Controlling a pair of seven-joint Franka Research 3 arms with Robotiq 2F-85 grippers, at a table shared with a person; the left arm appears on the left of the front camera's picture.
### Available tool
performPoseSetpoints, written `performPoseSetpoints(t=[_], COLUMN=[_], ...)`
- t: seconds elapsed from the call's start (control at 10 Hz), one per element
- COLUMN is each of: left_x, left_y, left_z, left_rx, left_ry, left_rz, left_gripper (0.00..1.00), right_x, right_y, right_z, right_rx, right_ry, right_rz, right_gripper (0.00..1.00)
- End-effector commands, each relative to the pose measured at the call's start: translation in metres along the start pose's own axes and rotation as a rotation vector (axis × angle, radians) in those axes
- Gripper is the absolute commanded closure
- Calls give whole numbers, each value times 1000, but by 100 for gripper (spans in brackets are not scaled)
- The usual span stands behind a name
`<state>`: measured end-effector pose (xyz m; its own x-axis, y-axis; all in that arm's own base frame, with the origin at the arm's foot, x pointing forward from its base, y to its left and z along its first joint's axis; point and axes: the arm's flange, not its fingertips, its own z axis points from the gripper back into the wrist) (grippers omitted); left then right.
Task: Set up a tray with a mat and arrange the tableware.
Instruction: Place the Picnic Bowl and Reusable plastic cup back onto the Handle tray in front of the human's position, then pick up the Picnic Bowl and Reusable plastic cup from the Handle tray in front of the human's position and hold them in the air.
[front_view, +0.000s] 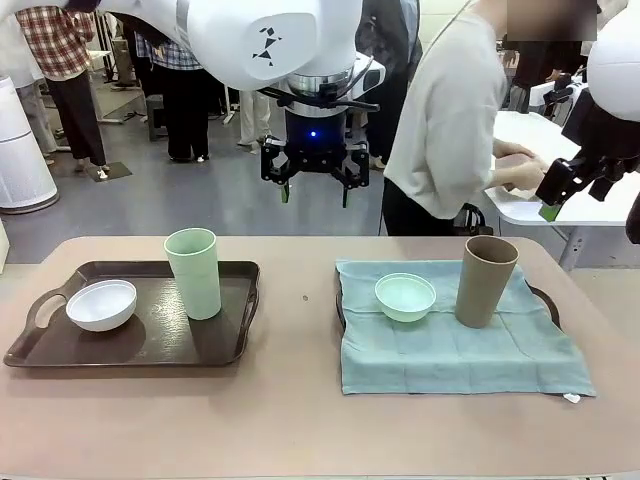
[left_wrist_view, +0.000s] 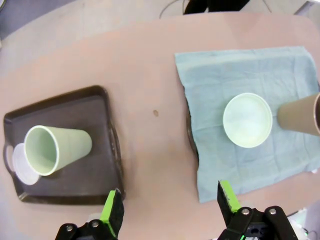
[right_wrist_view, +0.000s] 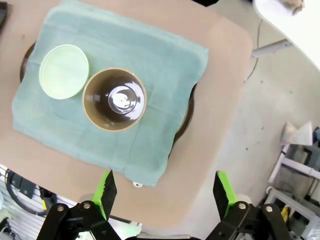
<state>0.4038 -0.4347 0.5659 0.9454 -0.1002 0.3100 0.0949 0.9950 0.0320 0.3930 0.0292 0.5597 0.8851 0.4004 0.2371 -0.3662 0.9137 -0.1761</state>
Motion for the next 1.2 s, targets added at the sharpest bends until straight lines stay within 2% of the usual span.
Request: performPoseSetpoints(t=[0.0,0.9,1.1], left_x=[2,2,0], left_y=[-1,-1,12], left_z=[0,0,-5], left_rx=[-2,-2,-43], left_ry=[-3,-3,45], left_rz=[-3,-3,-20], left_gripper=[2,2,2], right_x=[-1,-1,-4], right_y=[1,1,-5], right_z=[-6,-6,-7], right_rx=[-20,-20,17], right_ry=[2,2,26], right_rz=[14,14,-41], right_gripper=[0,0,0])
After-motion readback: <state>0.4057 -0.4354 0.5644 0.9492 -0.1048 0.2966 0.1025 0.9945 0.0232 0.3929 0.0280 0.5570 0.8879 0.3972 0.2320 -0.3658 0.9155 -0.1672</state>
